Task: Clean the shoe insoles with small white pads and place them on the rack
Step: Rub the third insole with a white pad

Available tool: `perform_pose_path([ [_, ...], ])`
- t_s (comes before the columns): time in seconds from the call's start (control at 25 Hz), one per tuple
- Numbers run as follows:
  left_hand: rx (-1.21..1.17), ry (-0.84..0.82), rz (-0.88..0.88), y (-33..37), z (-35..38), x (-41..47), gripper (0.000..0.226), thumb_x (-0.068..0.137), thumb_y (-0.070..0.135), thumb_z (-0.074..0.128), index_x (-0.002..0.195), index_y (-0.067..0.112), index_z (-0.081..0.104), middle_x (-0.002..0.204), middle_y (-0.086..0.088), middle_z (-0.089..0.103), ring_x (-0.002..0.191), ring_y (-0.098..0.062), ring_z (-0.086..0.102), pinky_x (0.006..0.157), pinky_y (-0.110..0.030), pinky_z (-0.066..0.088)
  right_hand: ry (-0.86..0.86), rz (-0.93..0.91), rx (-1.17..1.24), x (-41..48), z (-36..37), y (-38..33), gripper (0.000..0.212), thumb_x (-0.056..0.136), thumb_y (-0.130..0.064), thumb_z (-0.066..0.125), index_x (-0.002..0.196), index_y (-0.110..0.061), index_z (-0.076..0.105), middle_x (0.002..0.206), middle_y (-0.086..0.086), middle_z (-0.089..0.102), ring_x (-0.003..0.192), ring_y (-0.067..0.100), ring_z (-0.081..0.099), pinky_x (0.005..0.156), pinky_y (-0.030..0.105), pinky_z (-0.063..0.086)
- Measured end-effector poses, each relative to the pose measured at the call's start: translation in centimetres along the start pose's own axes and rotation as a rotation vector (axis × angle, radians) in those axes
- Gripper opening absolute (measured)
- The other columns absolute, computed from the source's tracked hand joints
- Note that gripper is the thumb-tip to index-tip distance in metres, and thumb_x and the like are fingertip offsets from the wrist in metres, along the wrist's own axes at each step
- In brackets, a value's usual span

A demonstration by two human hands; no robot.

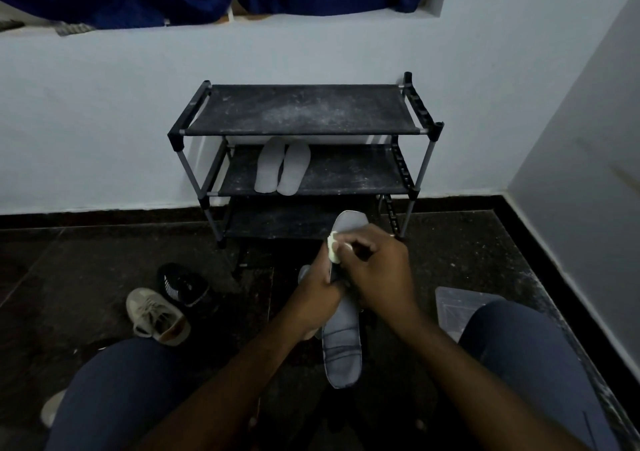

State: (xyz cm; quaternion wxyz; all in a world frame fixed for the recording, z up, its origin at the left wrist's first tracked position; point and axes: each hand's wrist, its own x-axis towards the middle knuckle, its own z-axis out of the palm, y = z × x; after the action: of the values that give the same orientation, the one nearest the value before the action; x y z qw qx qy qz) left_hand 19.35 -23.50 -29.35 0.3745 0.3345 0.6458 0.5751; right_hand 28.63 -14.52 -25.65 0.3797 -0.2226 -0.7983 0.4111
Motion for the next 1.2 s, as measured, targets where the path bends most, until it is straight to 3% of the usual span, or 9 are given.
perform_pose_path([
  [0.08,0.041,0.014,0.024,-0.1,-0.1,0.0,0.081,0.094,-0.002,0.056,0.154,0.046,0.029,0.143,0.013,0.057,0.133,-0.011,0.055,0.105,-0.04,0.05,0.018,0.004,-0.009,0.3,-0.1,0.2,0.017,0.088,-0.004,0.073,0.096,-0.017,0.08,0.095,-0.009,0.074,0.09,0.002,0.069,0.083,0.019,0.055],
  [0.2,-0.005,-0.059,-0.033,-0.1,-0.2,-0.1,0.093,0.09,-0.011,0.05,0.154,0.052,0.024,0.148,0.008,0.052,0.128,-0.022,0.06,0.092,-0.059,0.056,0.134,0.088,-0.017,2.1,-1.3,1.1,0.014,0.089,-0.006,0.074,0.094,-0.019,0.079,0.092,-0.009,0.074,0.086,0.002,0.069,0.08,0.024,0.057],
  [0.28,0.018,-0.066,-0.037,0.1,-0.1,-0.3,0.093,0.091,-0.014,0.047,0.155,0.048,0.022,0.149,0.009,0.05,0.126,-0.015,0.061,0.094,-0.053,0.057,0.156,0.114,-0.021,2.2,-1.5,1.2,0.014,0.088,-0.008,0.075,0.092,-0.021,0.078,0.091,-0.011,0.073,0.085,0.001,0.069,0.078,0.024,0.057],
  [0.36,0.08,-0.02,0.003,0.2,-0.1,-0.2,0.087,0.092,-0.01,0.05,0.155,0.046,0.025,0.145,0.014,0.053,0.128,-0.003,0.056,0.105,-0.038,0.052,0.109,0.098,-0.018,1.1,-0.7,0.5,0.017,0.087,-0.006,0.075,0.089,-0.023,0.077,0.09,-0.012,0.072,0.085,0.001,0.068,0.078,0.02,0.055],
  [0.44,0.065,0.017,0.022,0.1,-0.3,0.0,0.076,0.096,-0.008,0.05,0.153,0.039,0.033,0.14,0.014,0.058,0.13,-0.001,0.054,0.111,-0.033,0.046,0.043,0.075,-0.006,-0.4,0.4,-0.2,0.016,0.087,-0.005,0.073,0.088,-0.02,0.078,0.091,-0.011,0.072,0.087,0.002,0.068,0.079,0.017,0.053],
  [0.6,0.082,0.044,0.016,-0.3,-0.5,0.2,0.084,0.091,-0.005,0.054,0.155,0.044,0.029,0.145,0.012,0.055,0.134,-0.007,0.053,0.111,-0.044,0.046,0.103,0.094,0.0,0.2,0.4,0.1,0.015,0.087,-0.006,0.073,0.086,-0.02,0.076,0.09,-0.008,0.071,0.085,0.002,0.067,0.078,0.022,0.055],
  [0.72,0.056,-0.037,-0.009,-0.7,-0.5,0.3,0.091,0.086,-0.007,0.051,0.153,0.05,0.026,0.149,0.008,0.051,0.134,-0.019,0.054,0.104,-0.056,0.05,0.202,0.155,-0.026,1.9,-0.8,1.1,0.017,0.087,-0.008,0.074,0.086,-0.025,0.075,0.09,-0.008,0.071,0.082,0.0,0.067,0.078,0.026,0.057],
  [0.96,0.075,0.024,0.002,-0.7,-0.7,0.5,0.086,0.091,-0.008,0.052,0.155,0.045,0.028,0.147,0.013,0.054,0.136,-0.005,0.05,0.115,-0.042,0.043,0.073,0.099,-0.028,-0.7,0.8,0.1,0.013,0.088,-0.006,0.073,0.087,-0.018,0.076,0.09,-0.01,0.071,0.086,0.001,0.067,0.079,0.021,0.055],
  [1.2,0.092,-0.029,-0.014,-0.4,-0.5,0.3,0.089,0.087,-0.001,0.055,0.151,0.055,0.028,0.147,0.008,0.053,0.132,-0.026,0.056,0.099,-0.056,0.053,0.181,0.083,-0.093,2.4,-1.6,1.6,0.009,0.09,-0.009,0.073,0.092,-0.018,0.077,0.092,-0.007,0.071,0.085,0.002,0.066,0.078,0.023,0.056],
])
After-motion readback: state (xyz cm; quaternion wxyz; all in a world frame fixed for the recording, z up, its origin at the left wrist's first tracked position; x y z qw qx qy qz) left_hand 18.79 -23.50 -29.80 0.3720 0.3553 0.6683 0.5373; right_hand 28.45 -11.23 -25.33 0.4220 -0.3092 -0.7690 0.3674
